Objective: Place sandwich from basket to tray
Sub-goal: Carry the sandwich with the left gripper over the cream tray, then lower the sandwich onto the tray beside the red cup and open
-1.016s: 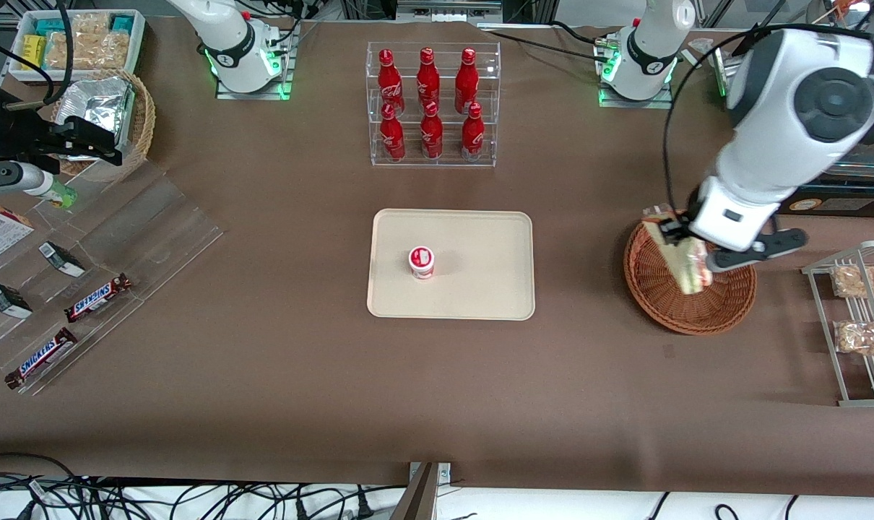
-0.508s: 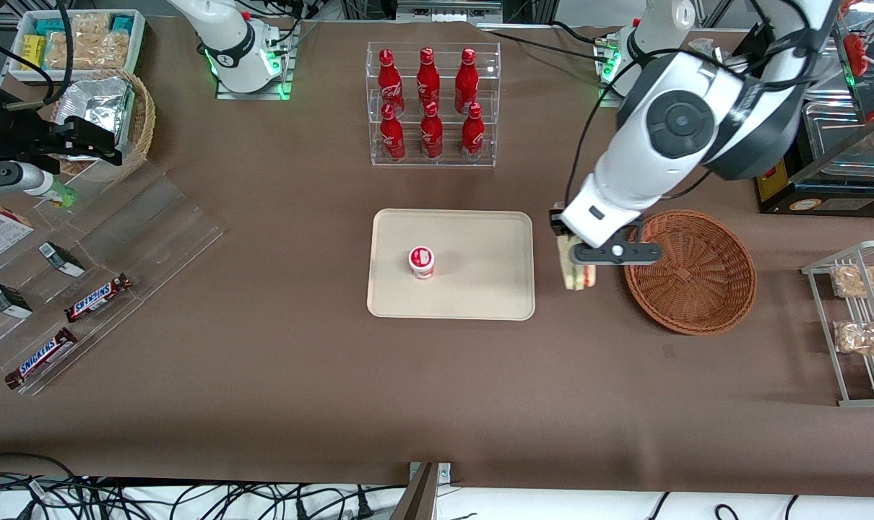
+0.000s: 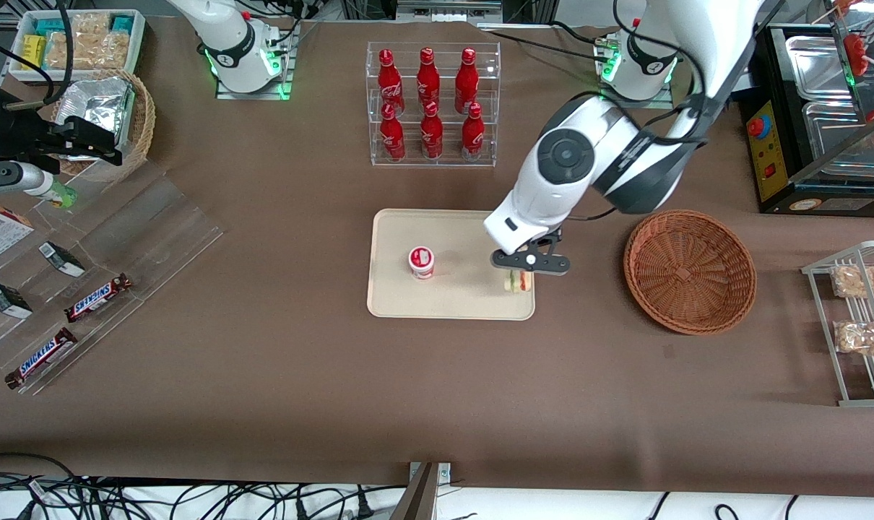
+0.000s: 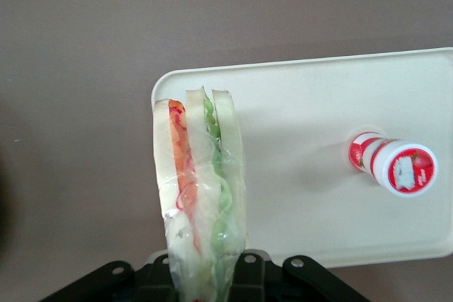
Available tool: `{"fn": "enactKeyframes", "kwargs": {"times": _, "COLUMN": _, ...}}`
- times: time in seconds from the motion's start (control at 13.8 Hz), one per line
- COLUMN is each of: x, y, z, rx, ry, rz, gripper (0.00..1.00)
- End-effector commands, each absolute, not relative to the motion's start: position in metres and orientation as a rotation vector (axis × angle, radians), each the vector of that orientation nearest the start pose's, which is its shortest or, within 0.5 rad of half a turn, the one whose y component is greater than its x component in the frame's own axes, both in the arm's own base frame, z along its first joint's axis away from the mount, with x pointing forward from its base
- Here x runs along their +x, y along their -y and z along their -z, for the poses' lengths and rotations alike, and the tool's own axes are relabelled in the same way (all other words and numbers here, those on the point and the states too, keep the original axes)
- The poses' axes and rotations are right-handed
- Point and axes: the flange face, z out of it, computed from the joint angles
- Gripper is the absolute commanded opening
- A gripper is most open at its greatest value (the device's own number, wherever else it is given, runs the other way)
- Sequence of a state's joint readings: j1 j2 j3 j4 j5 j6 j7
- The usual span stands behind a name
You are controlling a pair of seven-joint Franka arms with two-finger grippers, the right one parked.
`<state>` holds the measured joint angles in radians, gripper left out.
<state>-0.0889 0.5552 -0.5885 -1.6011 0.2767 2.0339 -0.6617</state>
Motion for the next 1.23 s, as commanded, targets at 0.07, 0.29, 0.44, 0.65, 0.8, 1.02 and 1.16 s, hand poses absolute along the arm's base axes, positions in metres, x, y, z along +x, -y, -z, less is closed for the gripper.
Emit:
{"fn": "enactKeyframes", "kwargs": {"times": 0.07, "x": 0.567, "y": 0.391, "z": -0.298, "rx": -3.162, "ry": -0.107, "rz": -0.064, "gripper": 0.0}}
{"fn": "enactKeyframes", "kwargs": {"times": 0.29, "x": 0.56, "y": 0.399, "z": -0.261, "rx": -3.121, "ry": -0.131, "rz": -0.073, "gripper": 0.0}}
{"fn": "enactKeyframes", "kwargs": {"times": 0.44, "x": 0.552, "y": 0.404, "z": -0.244, "rx": -3.09, "ry": -0.139, "rz": -0.073, "gripper": 0.0}}
{"fn": "enactKeyframes", "kwargs": {"times": 0.65, "x": 0.543, "y": 0.412, "z": -0.232, "rx": -3.081, "ry": -0.163, "rz": -0.099, "gripper": 0.09}}
{"fn": "enactKeyframes", "kwargs": {"times": 0.8, "x": 0.542, "y": 0.412, "z": -0.231, "rx": -3.081, "ry": -0.16, "rz": -0.101, "gripper": 0.51}}
{"fn": "enactKeyframes", "kwargs": {"times": 1.02, "x": 0.547, "y": 0.414, "z": -0.242, "rx": -3.089, "ry": -0.125, "rz": -0.074, "gripper": 1.0}}
{"fn": "enactKeyframes", "kwargs": {"times": 1.16, "x": 0.559, "y": 0.405, "z": -0.279, "rx": -3.103, "ry": -0.017, "rz": 0.005, "gripper": 1.0}}
